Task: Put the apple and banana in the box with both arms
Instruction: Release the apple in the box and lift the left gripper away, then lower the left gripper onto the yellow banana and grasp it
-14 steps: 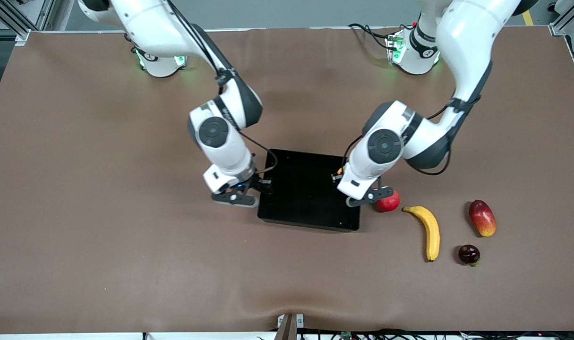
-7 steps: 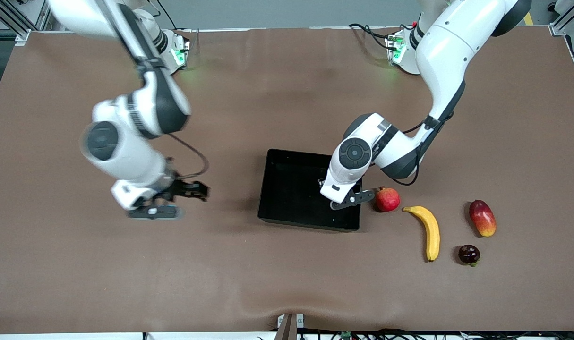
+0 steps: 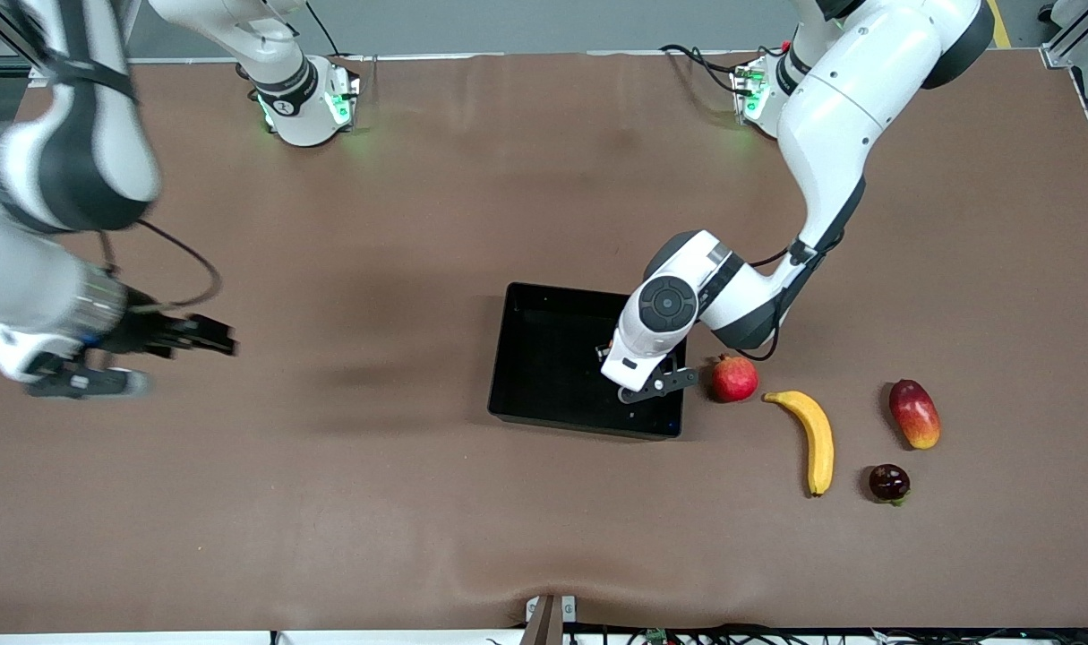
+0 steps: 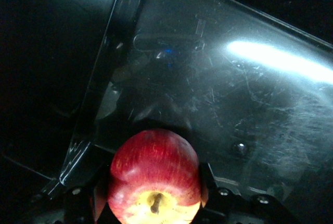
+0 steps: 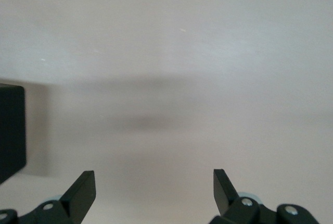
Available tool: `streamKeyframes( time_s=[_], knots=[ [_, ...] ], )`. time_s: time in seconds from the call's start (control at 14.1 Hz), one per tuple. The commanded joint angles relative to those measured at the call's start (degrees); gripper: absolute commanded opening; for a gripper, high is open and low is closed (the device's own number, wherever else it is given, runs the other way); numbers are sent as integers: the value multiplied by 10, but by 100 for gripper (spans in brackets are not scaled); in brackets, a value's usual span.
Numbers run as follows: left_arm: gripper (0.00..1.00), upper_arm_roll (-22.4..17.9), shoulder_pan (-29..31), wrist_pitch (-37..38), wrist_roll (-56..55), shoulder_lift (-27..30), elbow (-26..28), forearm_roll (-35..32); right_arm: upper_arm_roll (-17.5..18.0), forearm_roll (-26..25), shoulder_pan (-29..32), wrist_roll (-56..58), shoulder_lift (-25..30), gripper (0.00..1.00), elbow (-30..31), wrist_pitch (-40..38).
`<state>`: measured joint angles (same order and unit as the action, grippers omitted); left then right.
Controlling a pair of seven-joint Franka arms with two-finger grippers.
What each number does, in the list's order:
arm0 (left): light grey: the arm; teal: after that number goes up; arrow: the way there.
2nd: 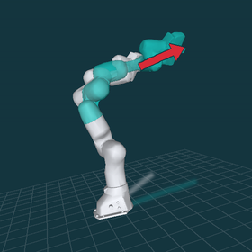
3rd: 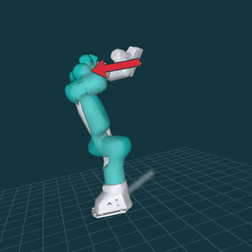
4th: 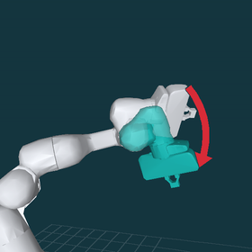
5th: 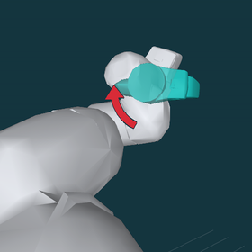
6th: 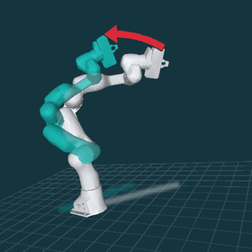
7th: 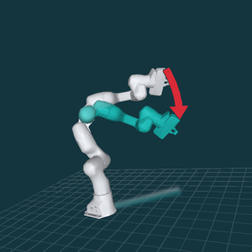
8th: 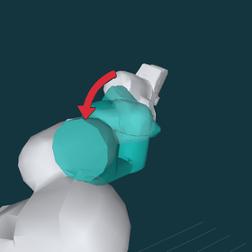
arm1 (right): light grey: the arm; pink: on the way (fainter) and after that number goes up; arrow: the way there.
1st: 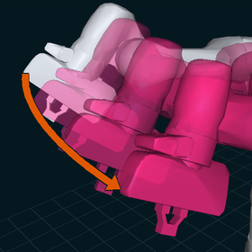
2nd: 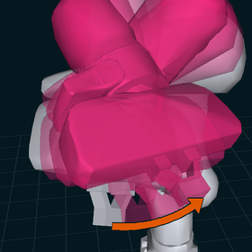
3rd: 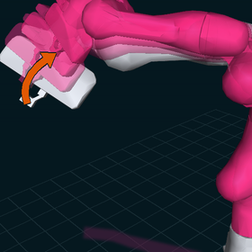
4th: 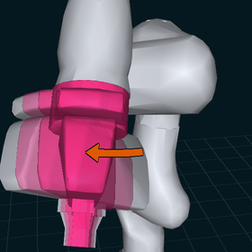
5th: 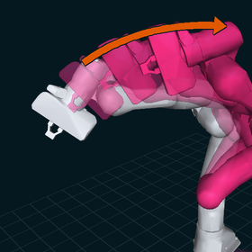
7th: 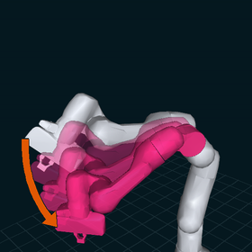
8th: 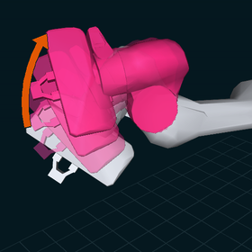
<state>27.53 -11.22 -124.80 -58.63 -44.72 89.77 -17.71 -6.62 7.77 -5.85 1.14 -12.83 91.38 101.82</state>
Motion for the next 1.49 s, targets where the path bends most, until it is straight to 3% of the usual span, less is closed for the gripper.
streamKeyframes(
  time_s=[0.0,0.28,0.5,0.64,0.85,1.14,1.42],
  knots=[
    [99,-4,-5,-3,-10,-9,-11,-14,12,-41,25,4,64,100,47,-23],
    [100,-3,5,4,-10,27,-13,-9,13,-48,68,40,109,100,79,-30],
    [100,-3,30,55,-2,101,-13,-8,15,-49,70,24,106,100,27,-44],
    [100,2,71,70,18,134,-13,-8,16,-47,70,-18,107,100,-2,-98],
    [100,7,136,94,125,165,-13,12,17,-47,70,-32,108,100,-12,-109],
    [100,5,228,113,274,160,-1,25,23,-49,52,-31,108,100,-22,-131],
    [100,2,270,65,295,98,-6,17,41,-89,44,-15,106,100,-91,-211]
  ],
)
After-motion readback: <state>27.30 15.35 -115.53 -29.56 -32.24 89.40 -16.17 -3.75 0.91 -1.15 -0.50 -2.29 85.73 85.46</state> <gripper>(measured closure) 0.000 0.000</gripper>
